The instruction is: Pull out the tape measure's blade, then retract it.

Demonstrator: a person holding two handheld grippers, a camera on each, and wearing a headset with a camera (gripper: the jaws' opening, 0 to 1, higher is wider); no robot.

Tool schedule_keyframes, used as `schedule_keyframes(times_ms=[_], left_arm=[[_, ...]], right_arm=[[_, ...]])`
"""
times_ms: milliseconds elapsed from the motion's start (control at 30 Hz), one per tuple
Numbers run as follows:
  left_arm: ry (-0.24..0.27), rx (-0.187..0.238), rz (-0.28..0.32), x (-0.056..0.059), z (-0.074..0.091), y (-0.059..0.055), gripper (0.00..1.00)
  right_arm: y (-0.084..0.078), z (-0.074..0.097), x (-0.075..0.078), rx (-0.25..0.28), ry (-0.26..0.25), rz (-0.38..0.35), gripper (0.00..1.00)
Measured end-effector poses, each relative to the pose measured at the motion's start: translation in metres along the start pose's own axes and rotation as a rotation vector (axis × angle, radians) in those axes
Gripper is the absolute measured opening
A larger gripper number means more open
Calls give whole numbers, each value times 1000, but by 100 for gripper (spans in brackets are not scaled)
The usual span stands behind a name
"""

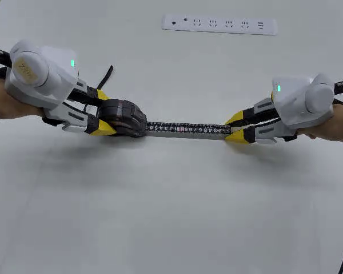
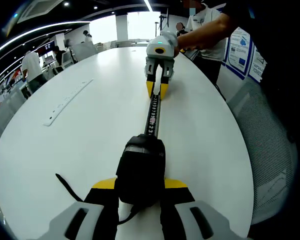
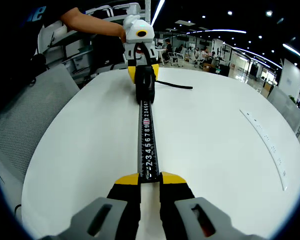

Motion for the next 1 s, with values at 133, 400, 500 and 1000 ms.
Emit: schedule_keyframes(times_ms=[133, 400, 500, 1000], left_arm=[[0, -1, 0, 0, 0, 0, 28], [-5, -5, -4, -1, 0, 0, 28], [-7, -7, -6, -1, 0, 0, 28], [-14, -24, -18, -2, -1, -1, 28]], right_arm=[[-4, 5, 0, -4, -2, -5, 12], [-19, 19, -2, -18, -11, -22, 12], [-23, 25, -1, -25, -17, -25, 12], [-40, 47, -6, -61, -32, -43, 11]])
Point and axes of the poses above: the centre of the closed fingertips' face, and the gripper's own axes: z roughly backward along the fingers, x roughly to its right, y roughly out of its top, the point moved 3 cm from there along z, roughly backward along the fingers, and after that the axes turned 12 degrees about y, right-handed, at the moved point
